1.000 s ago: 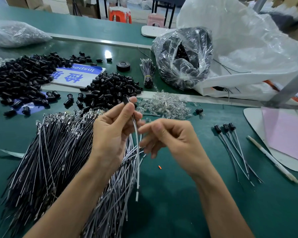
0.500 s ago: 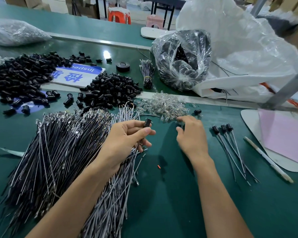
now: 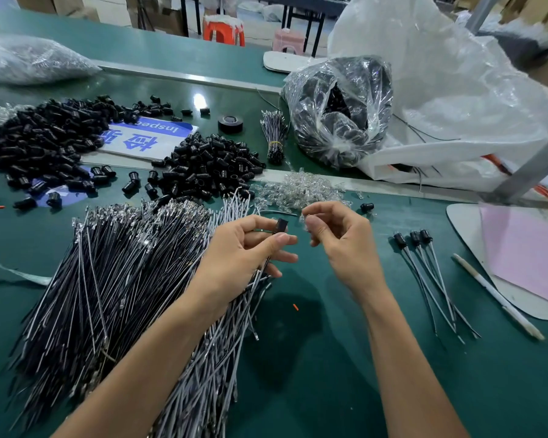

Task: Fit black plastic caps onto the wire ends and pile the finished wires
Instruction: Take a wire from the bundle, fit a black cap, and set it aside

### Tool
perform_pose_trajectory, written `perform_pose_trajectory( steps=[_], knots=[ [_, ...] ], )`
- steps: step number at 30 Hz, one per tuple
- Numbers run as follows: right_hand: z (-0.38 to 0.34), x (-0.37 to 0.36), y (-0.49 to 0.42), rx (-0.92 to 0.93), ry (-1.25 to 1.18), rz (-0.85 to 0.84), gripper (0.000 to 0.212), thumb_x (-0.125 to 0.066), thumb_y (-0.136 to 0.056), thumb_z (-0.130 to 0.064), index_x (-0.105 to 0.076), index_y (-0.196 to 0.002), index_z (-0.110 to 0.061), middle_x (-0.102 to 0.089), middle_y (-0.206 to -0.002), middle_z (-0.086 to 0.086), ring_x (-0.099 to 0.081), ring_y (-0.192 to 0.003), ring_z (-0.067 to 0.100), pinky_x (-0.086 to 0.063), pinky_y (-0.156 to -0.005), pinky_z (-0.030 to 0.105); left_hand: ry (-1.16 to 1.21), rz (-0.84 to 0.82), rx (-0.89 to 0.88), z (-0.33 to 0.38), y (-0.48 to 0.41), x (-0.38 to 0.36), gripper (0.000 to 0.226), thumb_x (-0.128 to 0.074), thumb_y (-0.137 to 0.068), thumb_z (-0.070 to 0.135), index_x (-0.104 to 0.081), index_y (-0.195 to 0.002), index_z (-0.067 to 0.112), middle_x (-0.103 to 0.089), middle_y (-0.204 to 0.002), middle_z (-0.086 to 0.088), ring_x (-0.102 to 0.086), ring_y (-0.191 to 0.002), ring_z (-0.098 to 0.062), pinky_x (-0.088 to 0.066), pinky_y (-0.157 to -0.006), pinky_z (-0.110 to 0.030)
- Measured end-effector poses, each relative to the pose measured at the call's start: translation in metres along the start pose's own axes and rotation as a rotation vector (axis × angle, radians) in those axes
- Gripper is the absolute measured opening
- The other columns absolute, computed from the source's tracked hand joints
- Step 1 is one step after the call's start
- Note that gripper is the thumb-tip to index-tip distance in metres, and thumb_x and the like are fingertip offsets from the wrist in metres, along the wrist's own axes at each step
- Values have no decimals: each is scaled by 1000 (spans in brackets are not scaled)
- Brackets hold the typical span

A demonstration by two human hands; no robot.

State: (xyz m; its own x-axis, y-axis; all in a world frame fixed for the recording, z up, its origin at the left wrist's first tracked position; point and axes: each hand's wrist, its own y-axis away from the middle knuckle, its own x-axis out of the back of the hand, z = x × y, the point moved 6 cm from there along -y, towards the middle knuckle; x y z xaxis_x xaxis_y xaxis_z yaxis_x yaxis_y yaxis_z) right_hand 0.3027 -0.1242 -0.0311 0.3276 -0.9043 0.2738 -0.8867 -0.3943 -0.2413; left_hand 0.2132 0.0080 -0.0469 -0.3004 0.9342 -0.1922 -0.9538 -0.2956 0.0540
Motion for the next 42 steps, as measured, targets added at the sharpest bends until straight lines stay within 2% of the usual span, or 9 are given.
perform_pose_trajectory(
  steps=[4, 7, 11, 13, 18, 22, 29, 34, 42],
  knots=[
    [-7, -3, 4, 7, -196, -67, 10, -68, -88, -3, -66, -90, -12, -72, -76, 0, -66, -66, 12, -53, -67, 21, -5, 4, -3, -2, 0, 0, 15, -68, -83, 2, -65, -98, 4, -77, -86, -9, -75, -76, -23, -56, -51, -25],
    [-13, -5, 5, 74, -138, -108, 15, -69, -87, 0, -68, -90, -15, -72, -77, 0, -68, -68, 14, -53, -68, 22, -47, 17, -23, -1, 1, 1, 15, -71, -81, -3, -70, -89, 10, -76, -81, -7, -75, -74, -22, -59, -54, -28],
    [-17, -5, 7, 124, -17, -140, 19, -67, -86, 3, -71, -86, -16, -70, -73, 4, -62, -64, 13, -51, -67, 22, -55, 57, -37, -2, 1, 4, 16, -72, -79, -5, -72, -92, 5, -76, -78, -10, -74, -72, -22, -60, -59, -36],
    [-18, -6, 7, 140, 26, -150, 21, -66, -86, 6, -71, -85, -15, -69, -74, 4, -60, -64, 11, -50, -67, 22, -67, 65, -44, -3, 0, 5, 18, -73, -78, -5, -72, -94, 3, -76, -77, -11, -74, -71, -22, -60, -57, -33],
    [-18, -3, 7, 140, 92, -167, 18, -67, -86, 3, -72, -85, -14, -65, -69, -14, -57, -63, 1, -47, -66, 18, -44, 71, -53, -1, 0, 7, 19, -77, -75, 2, -73, -93, 6, -75, -75, -10, -74, -70, -21, -57, -54, -25],
    [-17, -1, 7, 142, 82, -169, 17, -67, -86, 2, -72, -84, -14, -64, -65, -11, -55, -60, 1, -45, -63, 15, 15, 67, -58, 1, 0, 7, 27, -77, -65, 16, -74, -90, 6, -75, -76, -11, -74, -71, -21, -56, -55, -23],
    [-16, -4, 7, 118, 2, -225, 23, -68, -85, 3, -71, -83, -20, -69, -69, 6, -60, -60, 11, -50, -62, 21, -29, 39, -50, 2, 2, 6, 24, -77, -68, 13, -74, -90, 3, -75, -74, -12, -74, -69, -23, -58, -57, -25],
    [-13, -3, 7, 79, -128, -269, 19, -68, -83, 1, -68, -82, -17, -70, -68, 4, -64, -59, 14, -50, -60, 21, -49, -2, -59, 5, 4, 3, 14, -75, -73, 7, -74, -87, 6, -75, -73, -11, -74, -67, -22, -60, -58, -27],
    [-15, -3, 8, 105, -181, -323, 39, -62, -77, 24, -71, -76, -14, -70, -64, -3, -63, -54, 13, -49, -52, 22, -72, -61, -77, 10, 6, 1, 18, -75, -66, 13, -74, -83, 7, -74, -70, -10, -73, -63, -20, -57, -55, -24]
  ],
)
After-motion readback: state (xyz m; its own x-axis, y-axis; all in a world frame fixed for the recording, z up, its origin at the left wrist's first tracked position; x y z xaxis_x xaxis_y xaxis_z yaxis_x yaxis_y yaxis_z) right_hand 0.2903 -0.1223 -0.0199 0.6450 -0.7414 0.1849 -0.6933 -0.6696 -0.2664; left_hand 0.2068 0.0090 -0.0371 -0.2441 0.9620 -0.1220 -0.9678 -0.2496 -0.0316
